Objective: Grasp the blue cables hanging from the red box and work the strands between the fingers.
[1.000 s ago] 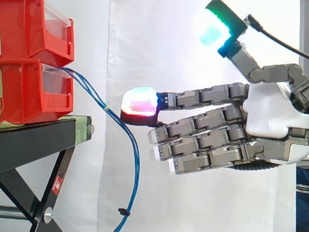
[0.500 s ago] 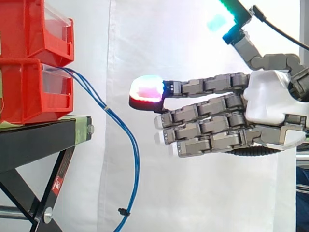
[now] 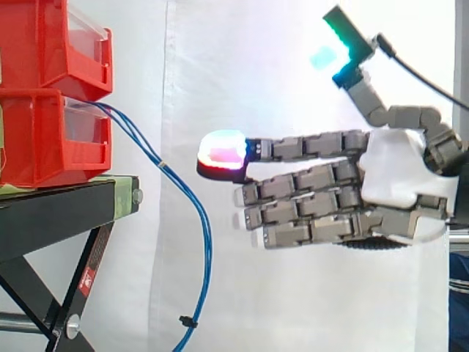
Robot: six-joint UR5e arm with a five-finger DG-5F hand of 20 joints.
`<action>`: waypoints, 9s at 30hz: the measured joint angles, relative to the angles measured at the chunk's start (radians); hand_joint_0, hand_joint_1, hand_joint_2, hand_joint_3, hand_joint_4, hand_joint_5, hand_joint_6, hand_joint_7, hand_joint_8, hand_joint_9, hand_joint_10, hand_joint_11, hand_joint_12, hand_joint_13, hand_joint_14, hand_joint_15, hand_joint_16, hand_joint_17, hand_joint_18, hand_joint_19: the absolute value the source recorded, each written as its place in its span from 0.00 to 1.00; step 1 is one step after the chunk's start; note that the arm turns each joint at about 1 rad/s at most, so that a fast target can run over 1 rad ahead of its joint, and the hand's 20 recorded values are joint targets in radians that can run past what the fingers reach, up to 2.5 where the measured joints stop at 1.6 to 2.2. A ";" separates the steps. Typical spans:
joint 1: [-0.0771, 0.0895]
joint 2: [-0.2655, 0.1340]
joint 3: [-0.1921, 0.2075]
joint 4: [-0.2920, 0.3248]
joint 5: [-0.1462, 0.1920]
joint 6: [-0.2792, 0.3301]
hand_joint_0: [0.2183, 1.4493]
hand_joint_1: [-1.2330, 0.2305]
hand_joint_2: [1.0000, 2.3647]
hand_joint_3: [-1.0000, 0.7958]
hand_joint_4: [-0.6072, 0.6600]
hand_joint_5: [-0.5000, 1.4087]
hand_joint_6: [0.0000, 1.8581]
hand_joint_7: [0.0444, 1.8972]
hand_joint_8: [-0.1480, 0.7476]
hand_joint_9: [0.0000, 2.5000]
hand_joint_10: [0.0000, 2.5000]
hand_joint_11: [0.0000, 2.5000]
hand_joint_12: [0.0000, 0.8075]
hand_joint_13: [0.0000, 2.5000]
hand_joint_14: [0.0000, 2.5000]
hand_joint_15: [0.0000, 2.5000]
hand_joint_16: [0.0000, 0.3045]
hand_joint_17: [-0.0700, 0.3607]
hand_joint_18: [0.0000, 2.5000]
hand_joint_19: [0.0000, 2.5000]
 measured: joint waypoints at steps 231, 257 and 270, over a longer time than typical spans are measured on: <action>-0.019 -0.297 0.204 0.205 -0.075 -0.040 0.44 0.42 0.00 0.00 0.70 0.38 0.00 0.68 0.64 0.43 1.00 1.00 0.67 0.52 1.00 0.69 0.22 0.51 0.66 0.28; -0.035 -0.295 0.219 0.214 -0.080 -0.028 0.45 0.41 0.00 0.00 0.69 0.36 0.08 0.69 0.64 0.43 1.00 1.00 0.66 0.52 1.00 0.68 0.21 0.49 0.65 0.29; -0.048 -0.294 0.220 0.214 -0.093 -0.028 0.46 0.41 0.00 0.00 0.70 0.36 0.11 0.68 0.65 0.43 1.00 1.00 0.65 0.52 1.00 0.68 0.20 0.49 0.65 0.29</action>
